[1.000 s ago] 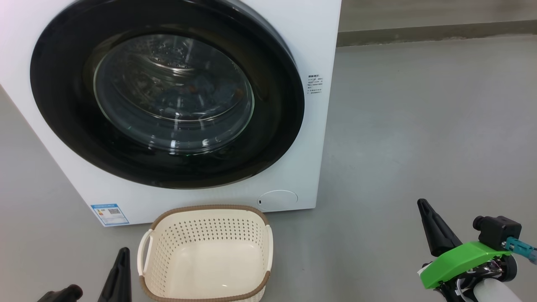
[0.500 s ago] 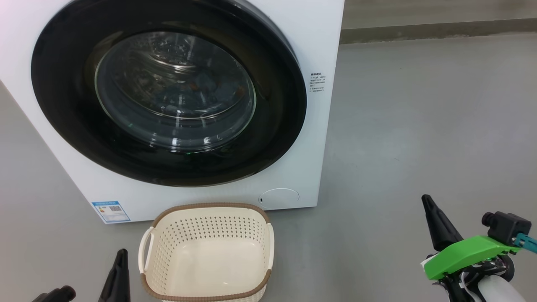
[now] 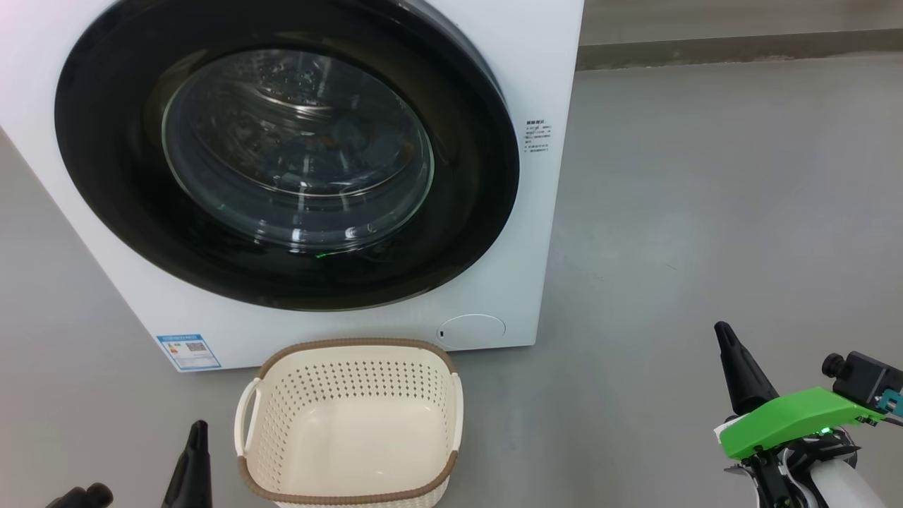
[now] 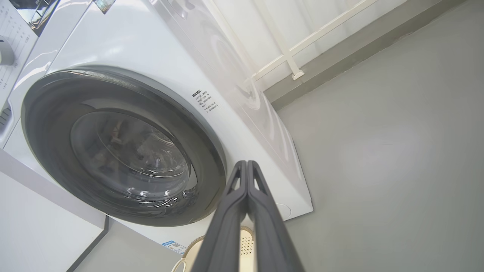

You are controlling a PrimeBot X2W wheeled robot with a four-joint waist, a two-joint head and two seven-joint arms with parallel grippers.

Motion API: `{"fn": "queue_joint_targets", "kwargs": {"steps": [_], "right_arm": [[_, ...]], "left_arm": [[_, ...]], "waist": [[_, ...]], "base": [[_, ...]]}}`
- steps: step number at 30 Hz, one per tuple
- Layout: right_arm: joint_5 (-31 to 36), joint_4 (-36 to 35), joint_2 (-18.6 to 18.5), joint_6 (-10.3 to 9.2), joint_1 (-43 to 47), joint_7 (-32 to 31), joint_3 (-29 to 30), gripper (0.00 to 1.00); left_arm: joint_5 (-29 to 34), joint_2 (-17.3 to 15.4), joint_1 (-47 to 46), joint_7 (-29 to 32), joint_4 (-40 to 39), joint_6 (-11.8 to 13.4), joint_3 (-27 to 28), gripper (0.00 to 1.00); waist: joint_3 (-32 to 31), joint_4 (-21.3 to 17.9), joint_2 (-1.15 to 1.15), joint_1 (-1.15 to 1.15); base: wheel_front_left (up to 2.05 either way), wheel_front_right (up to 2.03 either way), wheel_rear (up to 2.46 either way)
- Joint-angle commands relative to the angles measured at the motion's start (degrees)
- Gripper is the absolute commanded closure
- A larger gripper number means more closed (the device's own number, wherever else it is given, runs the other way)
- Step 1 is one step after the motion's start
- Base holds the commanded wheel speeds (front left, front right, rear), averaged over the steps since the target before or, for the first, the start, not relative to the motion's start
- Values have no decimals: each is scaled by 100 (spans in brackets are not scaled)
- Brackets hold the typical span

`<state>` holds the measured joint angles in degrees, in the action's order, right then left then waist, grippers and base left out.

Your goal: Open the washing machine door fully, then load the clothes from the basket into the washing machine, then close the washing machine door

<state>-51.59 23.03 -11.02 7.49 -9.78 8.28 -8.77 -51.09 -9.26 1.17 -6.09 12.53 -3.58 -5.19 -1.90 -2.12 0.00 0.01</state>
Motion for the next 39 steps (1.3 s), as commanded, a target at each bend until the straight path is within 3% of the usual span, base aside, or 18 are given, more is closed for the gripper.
{"fn": "queue_joint_targets", "kwargs": {"steps": [1,39], "right_arm": [[-150,-177,-43,1,-69,-23,65,100],[-1876,-482,336,0,103,-669,717,100]], "left_arm": [[-96,-38,-271,23,-114,-42,133,100],[-1867,261,-496,572,25,-197,597,100]], "waist": [[2,2,0,-1],[86,95,0,-1]], "base": [[0,0,0],[0,0,0]]}}
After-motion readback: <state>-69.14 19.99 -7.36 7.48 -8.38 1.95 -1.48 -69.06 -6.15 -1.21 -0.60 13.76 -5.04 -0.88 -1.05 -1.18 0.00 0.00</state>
